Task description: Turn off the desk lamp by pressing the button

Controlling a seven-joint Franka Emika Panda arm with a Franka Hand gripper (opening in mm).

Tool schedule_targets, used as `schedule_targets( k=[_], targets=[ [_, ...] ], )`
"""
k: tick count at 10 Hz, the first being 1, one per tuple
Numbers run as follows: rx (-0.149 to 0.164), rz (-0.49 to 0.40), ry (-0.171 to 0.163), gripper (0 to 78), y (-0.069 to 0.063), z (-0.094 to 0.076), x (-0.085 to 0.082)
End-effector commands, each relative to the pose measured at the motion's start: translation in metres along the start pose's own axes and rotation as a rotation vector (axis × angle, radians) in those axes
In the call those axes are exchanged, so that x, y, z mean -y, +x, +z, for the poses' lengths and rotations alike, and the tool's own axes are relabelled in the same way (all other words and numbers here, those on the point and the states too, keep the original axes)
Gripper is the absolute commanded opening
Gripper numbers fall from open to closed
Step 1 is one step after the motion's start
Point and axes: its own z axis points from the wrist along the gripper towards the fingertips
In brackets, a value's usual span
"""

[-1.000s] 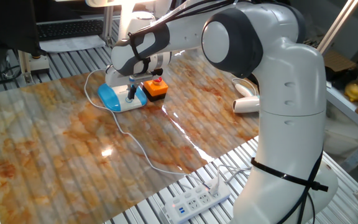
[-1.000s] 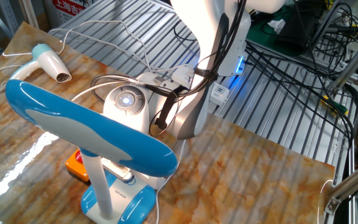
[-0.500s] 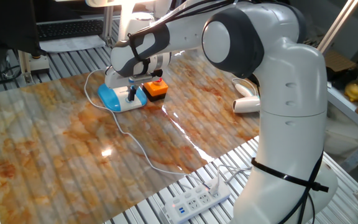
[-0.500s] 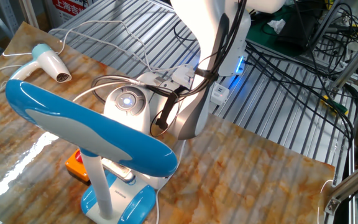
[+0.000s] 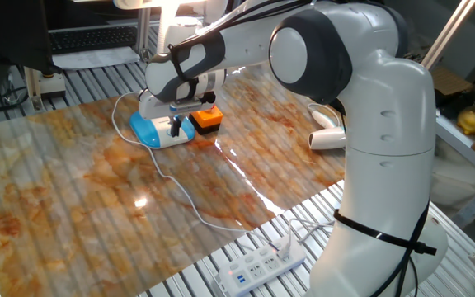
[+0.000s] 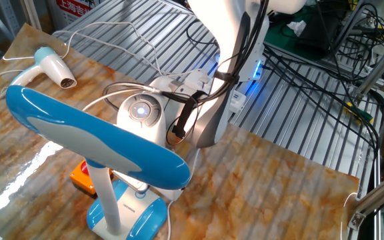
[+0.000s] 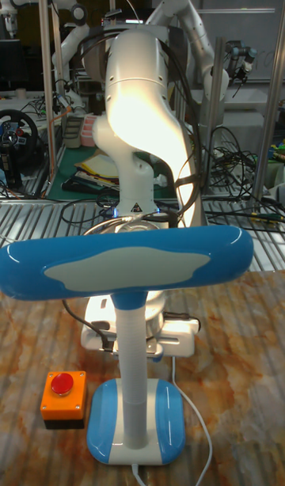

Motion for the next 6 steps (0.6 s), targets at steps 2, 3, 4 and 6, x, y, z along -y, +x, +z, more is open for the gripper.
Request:
schedule_targets(
  k=[2, 3, 4, 6],
  targets=[
    [0.054, 0.001, -0.007, 0.0, -0.006, -0.0034, 0.0023],
    [0.058, 0.001, -0.006, 0.0, -0.0062, -0.0028, 0.0021],
    [0.059, 0.001, -0.006, 0.0, -0.0067, -0.0013, 0.0018],
    [0.059, -0.002, -0.006, 0.0, -0.0079, 0.002, 0.0012]
  ],
)
